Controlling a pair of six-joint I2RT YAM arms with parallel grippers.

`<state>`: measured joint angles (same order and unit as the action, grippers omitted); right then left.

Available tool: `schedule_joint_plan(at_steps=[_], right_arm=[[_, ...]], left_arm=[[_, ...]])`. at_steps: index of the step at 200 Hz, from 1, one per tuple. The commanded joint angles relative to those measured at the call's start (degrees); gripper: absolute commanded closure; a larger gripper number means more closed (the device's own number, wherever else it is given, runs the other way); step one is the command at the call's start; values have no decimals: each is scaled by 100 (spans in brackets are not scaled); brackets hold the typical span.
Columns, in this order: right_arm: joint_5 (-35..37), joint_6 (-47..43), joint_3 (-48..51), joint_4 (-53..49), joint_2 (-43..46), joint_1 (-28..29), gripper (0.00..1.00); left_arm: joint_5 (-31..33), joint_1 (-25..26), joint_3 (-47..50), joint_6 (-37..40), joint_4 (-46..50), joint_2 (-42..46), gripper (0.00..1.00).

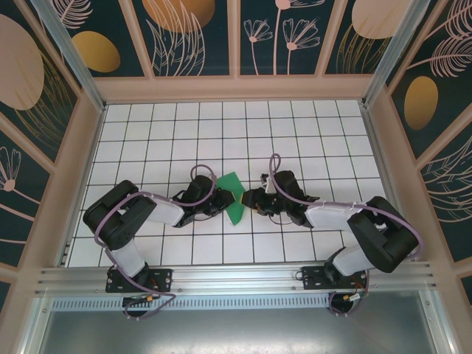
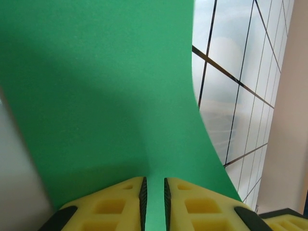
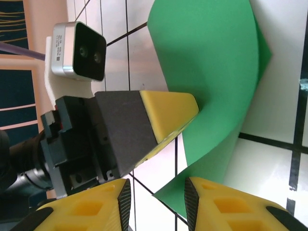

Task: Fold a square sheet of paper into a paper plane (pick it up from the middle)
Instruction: Third fold the triangle at the center of the table.

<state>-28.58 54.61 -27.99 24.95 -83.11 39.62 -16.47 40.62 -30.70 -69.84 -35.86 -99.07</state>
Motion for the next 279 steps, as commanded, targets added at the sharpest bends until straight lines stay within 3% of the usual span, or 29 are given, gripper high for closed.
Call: schedule_joint_plan(at_steps=[1,71,185,203,279], right_arm=[[-112,56,-219,269,-311,79,61],[-91,-7,-356,336,-698,81,61],[5,23,-315,365,-614,81,61],[32,30,-304,361,-590,81,61],[135,141,-140,562,-421,60,60]], left_arm=[[-89,34,73,-62,-211,-55,77],[-200,32,220,-143,-519,49,66],[-1173,29,586,-722,-2305,-314,70],[-1200,34,600,-707,-2311,-317,76],[-1145,31,601,-468,-1678,-26,70]])
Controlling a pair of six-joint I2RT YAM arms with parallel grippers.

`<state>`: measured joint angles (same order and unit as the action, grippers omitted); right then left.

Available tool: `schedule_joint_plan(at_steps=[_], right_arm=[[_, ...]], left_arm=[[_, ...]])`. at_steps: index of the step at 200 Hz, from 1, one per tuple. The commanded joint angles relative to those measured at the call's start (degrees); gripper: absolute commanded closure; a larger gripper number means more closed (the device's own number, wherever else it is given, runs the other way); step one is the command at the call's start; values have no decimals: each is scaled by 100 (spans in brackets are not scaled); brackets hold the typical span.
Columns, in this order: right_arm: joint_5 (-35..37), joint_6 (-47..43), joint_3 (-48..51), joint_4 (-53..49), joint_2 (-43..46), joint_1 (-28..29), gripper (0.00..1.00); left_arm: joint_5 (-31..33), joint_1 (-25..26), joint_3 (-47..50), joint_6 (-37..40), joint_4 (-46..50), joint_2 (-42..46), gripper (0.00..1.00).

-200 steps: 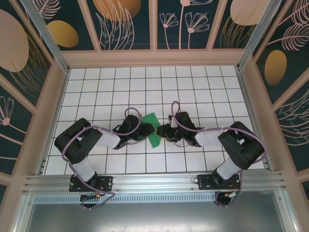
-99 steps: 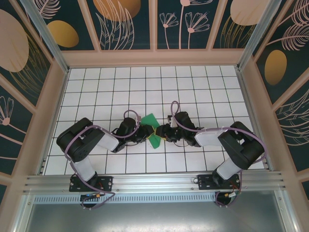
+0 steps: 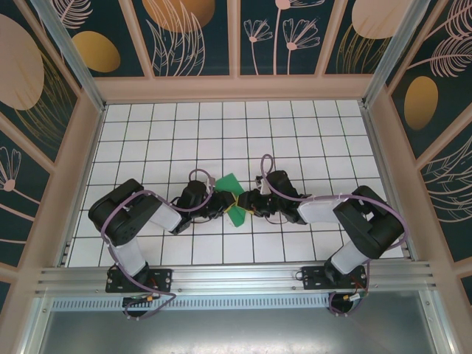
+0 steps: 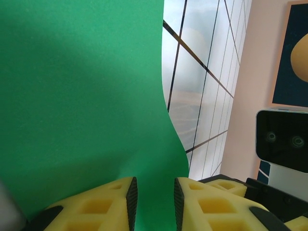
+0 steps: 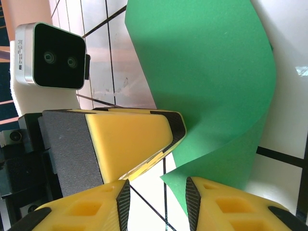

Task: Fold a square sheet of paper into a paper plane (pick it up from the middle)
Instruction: Third fold the triangle at the center of the table.

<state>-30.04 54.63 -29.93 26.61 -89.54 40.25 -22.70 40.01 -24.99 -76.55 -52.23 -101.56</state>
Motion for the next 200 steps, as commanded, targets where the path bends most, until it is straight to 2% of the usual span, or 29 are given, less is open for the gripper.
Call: schedule_joint_plan(at_steps=[1,155,200], right_arm=[[276,142,56,401,219,-2,60],[60,552,445,1348,306,-149,34],[64,740,567,1581,391,-211,38]], left_arm=[[-523,93,30,202,-42,224,70],[-640,98,142,62,-327,27,71],[-555,94,179,31,-324,-30,77]])
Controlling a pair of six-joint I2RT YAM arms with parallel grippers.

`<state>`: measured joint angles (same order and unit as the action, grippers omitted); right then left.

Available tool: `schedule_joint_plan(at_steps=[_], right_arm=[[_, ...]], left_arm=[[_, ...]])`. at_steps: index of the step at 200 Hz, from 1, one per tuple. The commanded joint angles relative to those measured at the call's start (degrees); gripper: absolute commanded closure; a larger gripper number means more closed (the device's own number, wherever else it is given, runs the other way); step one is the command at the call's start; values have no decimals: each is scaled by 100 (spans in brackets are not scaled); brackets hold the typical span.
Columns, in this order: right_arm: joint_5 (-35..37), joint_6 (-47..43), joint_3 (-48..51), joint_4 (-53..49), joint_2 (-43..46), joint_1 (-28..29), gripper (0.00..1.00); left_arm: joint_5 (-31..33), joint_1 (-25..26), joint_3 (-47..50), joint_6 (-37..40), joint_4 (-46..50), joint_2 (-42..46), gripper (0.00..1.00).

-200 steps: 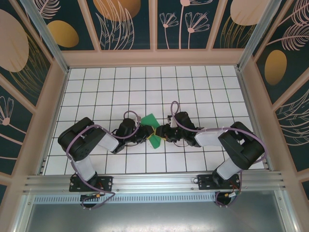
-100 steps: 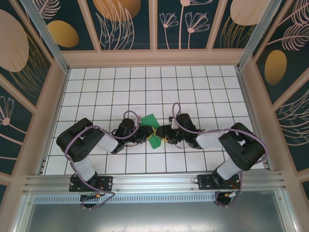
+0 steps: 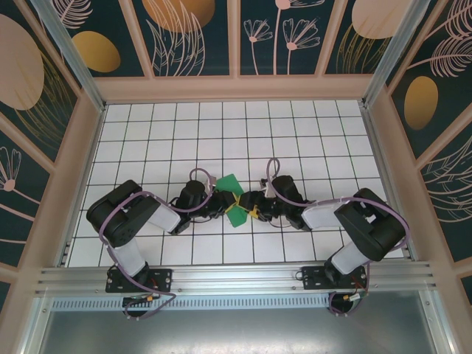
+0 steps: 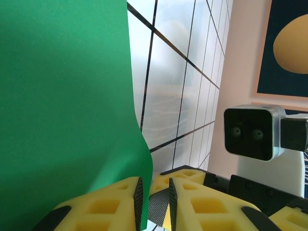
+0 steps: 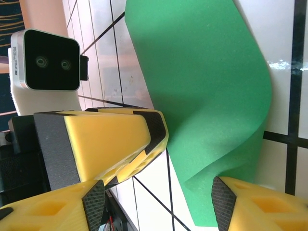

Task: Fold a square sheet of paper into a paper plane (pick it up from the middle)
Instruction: Third fold the triangle at the center of the table.

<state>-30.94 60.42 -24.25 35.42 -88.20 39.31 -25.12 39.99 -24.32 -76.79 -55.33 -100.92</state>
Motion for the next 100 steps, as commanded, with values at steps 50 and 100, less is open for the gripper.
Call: schedule_joint_plan(at_steps=[50,100], right_arm=[[159,180,43,727,338,-125,35],[152,190,26,734,216,-134,35]], left_arm=[[-343,99,100,69,-53,-112,74],[-296,97,152,33,-146,72,69]])
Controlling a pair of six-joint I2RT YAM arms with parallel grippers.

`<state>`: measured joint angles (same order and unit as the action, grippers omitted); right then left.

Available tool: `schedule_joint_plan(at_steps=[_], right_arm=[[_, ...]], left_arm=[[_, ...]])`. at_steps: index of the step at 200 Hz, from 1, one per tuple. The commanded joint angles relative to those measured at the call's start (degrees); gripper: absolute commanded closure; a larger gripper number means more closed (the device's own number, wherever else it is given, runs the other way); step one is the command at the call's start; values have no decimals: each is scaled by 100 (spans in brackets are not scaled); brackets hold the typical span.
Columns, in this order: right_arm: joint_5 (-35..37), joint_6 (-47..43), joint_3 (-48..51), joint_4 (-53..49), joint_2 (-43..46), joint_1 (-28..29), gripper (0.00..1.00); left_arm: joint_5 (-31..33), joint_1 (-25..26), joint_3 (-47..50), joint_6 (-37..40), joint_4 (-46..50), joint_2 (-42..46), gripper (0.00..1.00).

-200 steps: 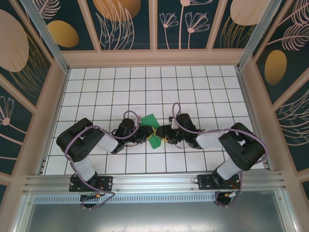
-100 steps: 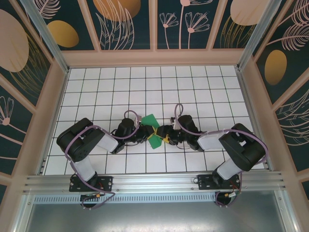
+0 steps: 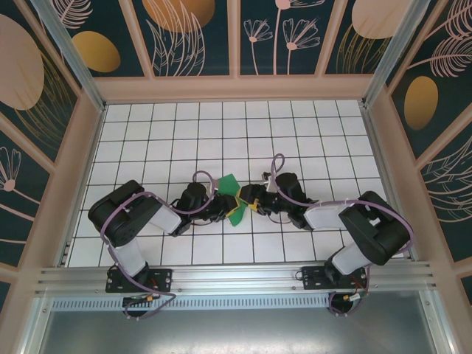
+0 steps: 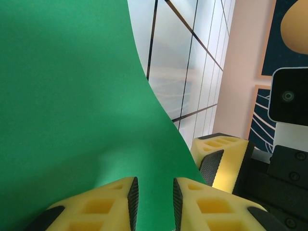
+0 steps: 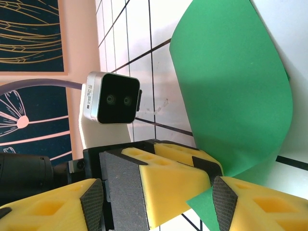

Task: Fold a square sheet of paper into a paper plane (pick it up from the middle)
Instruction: Third fold the triangle at the center of the table.

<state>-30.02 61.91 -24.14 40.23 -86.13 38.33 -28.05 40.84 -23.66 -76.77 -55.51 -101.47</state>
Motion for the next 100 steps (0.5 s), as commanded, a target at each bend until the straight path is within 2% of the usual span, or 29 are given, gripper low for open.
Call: schedule_joint_plan(at_steps=[1,48,100], right_arm=[[58,41,15,245,15,-36,35],[62,-12,-29,130,-1,-36,35],[-43,23,-97,197,-69,-36,34]], left_arm=[[-1,12,88,31,-123,131,69],[107,9,271,-106,-615,173,66],[-100,13,328,-245,-1262,6,64]])
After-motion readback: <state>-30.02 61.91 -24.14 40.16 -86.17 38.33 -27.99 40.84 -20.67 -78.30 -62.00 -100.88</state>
